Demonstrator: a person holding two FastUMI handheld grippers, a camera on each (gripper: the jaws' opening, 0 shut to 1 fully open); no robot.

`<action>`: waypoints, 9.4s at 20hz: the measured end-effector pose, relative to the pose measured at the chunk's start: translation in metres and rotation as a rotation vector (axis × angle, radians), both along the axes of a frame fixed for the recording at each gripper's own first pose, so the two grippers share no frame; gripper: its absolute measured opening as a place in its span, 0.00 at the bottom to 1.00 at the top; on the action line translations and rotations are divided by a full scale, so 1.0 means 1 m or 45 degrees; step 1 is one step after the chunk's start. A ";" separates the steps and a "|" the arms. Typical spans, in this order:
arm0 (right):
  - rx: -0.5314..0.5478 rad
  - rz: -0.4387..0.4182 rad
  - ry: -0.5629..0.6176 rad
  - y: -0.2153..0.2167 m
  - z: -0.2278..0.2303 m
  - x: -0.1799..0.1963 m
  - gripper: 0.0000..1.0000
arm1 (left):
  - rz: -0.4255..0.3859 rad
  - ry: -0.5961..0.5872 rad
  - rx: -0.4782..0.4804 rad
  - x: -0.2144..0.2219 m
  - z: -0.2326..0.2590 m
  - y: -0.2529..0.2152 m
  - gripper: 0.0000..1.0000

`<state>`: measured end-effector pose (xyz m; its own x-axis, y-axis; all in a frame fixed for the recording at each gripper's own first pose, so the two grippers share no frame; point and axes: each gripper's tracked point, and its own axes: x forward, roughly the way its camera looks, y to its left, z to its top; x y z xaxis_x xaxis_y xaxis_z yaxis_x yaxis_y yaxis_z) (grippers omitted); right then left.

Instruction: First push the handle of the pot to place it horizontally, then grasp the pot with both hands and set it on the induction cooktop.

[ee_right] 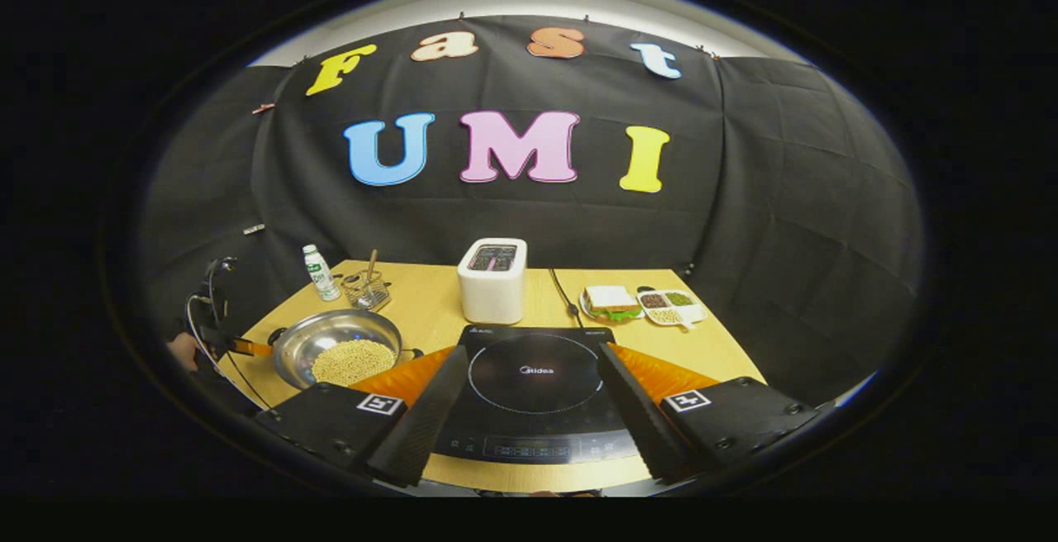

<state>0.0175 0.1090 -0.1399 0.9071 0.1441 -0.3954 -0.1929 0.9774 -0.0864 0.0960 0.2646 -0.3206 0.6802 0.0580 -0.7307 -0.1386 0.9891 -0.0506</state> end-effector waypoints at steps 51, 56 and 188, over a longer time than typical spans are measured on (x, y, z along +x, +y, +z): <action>0.194 0.219 0.851 0.211 -0.284 0.058 0.97 | -0.184 -0.017 -0.082 0.079 -0.032 0.015 0.87; 0.152 0.177 0.855 0.197 -0.290 0.062 0.67 | -0.210 0.042 -0.120 0.084 -0.047 0.008 0.65; 0.168 -0.074 -0.376 -0.162 0.102 -0.102 0.99 | -0.080 -0.953 0.207 -0.195 0.280 -0.331 0.95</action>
